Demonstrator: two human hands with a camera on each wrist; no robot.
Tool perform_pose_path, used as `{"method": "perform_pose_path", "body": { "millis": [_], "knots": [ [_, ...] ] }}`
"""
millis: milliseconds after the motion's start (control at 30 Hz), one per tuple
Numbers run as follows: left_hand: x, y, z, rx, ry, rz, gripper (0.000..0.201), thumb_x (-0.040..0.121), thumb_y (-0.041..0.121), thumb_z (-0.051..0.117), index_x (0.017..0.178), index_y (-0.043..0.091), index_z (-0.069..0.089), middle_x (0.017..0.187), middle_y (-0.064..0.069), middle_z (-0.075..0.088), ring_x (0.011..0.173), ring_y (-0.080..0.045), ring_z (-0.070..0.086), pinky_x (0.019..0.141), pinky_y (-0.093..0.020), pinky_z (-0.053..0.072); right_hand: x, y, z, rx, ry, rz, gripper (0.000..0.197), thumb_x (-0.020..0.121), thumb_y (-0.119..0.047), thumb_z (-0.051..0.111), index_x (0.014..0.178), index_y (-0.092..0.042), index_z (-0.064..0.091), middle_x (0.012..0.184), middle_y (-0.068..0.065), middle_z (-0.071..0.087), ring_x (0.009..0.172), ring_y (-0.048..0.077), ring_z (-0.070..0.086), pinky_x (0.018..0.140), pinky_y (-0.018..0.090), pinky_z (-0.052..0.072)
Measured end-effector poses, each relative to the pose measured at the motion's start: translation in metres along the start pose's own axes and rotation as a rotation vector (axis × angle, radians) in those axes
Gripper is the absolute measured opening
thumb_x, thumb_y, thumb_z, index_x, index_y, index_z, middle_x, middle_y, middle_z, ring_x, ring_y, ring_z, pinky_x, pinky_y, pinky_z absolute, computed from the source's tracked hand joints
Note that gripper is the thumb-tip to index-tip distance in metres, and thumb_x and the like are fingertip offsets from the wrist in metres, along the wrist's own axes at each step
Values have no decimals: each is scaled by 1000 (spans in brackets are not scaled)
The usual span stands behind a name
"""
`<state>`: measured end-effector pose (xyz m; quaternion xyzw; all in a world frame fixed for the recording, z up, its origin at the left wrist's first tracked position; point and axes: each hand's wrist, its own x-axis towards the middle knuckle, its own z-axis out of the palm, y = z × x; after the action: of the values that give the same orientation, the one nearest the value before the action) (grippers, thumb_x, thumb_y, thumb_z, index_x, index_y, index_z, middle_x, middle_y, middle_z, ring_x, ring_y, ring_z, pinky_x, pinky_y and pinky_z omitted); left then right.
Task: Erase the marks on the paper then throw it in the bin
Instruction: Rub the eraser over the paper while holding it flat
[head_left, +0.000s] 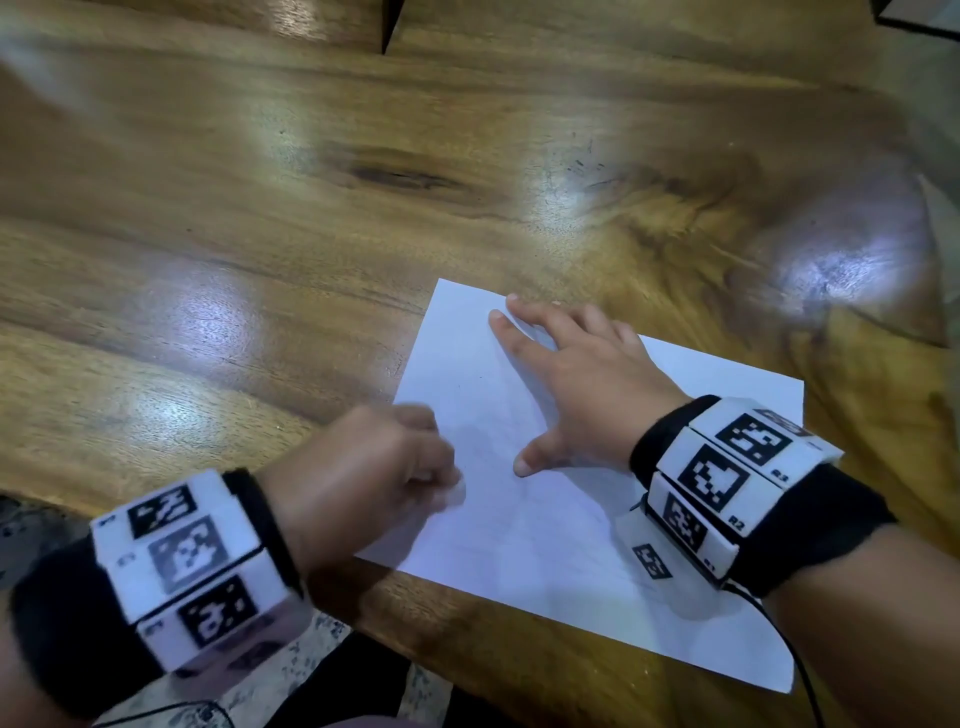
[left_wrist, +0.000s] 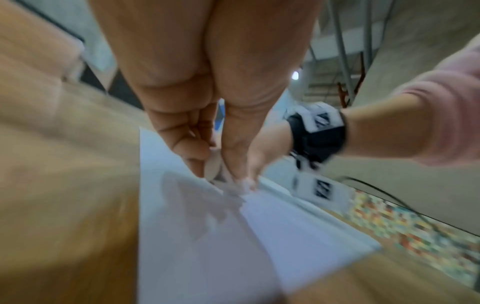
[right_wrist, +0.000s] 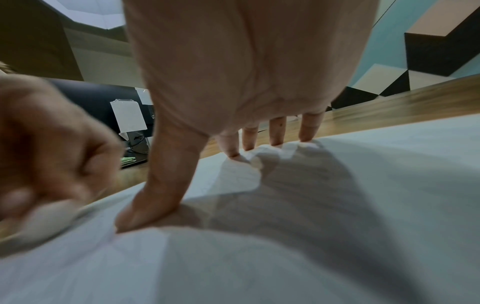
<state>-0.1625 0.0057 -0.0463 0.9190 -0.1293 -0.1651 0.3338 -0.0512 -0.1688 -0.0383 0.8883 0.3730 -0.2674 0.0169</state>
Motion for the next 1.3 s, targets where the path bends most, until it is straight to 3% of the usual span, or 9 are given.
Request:
{"method": "perform_pose_path", "body": {
  "millis": [100,267,333,433,633,833,967,1133,1300],
  "knots": [
    [7,0,0,35,47,19,8,70,25,64,65,19,66,67,4,56,54,1,47,53,-11,33,0,0,0,0,0,-1,122,60,-62,73,148,-32,-6,156,-13,-9,140,19,3,114,38,12],
    [-20,5,14,9,-177,-21,4,77,27,58,75,23,60,73,15,45,62,0,50,61,-14,44,0,0,1,1,6,-5,122,60,-62,73,148,-32,-6,156,-13,-9,141,18,1,113,38,10],
    [-4,4,6,30,-113,4,12,74,31,56,72,21,64,71,11,51,61,-5,54,58,-8,37,1,1,1,-1,9,-5,122,60,-62,73,148,-32,-6,156,-13,-9,141,19,0,113,38,10],
    [13,2,1,83,-4,14,12,74,30,59,69,20,64,71,2,57,62,-14,59,58,-21,40,1,0,1,-4,9,-7,122,60,-62,72,148,-32,-6,156,-13,-10,141,19,0,113,37,10],
    [-23,10,17,59,-182,5,8,80,28,56,74,25,52,75,13,41,65,-4,48,61,-25,45,0,0,1,-3,10,-8,121,61,-61,72,148,-32,-6,156,-13,-10,141,19,1,113,37,10],
    [5,-18,-24,49,194,-110,27,68,42,61,71,17,71,66,5,61,67,-6,54,61,-4,35,0,0,-1,-3,6,-13,120,62,-61,72,148,-32,-7,156,-13,-11,141,19,-1,113,37,9],
    [5,-16,-14,77,188,-107,31,70,46,54,67,17,67,64,5,57,60,-5,51,57,-19,38,0,-1,-1,-3,10,-11,120,62,-61,72,148,-32,-7,156,-13,-11,141,19,0,113,37,9],
    [-30,-4,0,-37,-48,-90,15,74,35,60,65,22,59,62,21,43,59,13,45,58,2,30,0,0,0,-1,13,-15,121,62,-61,72,148,-31,-8,156,-13,-11,142,20,-2,113,37,9],
    [12,2,-9,75,116,-45,16,70,31,66,64,17,66,62,6,55,56,-2,50,52,-12,33,-1,-1,0,-6,19,-15,122,61,-61,72,148,-31,-8,156,-12,-11,142,20,-1,113,36,9]
  ]
}}
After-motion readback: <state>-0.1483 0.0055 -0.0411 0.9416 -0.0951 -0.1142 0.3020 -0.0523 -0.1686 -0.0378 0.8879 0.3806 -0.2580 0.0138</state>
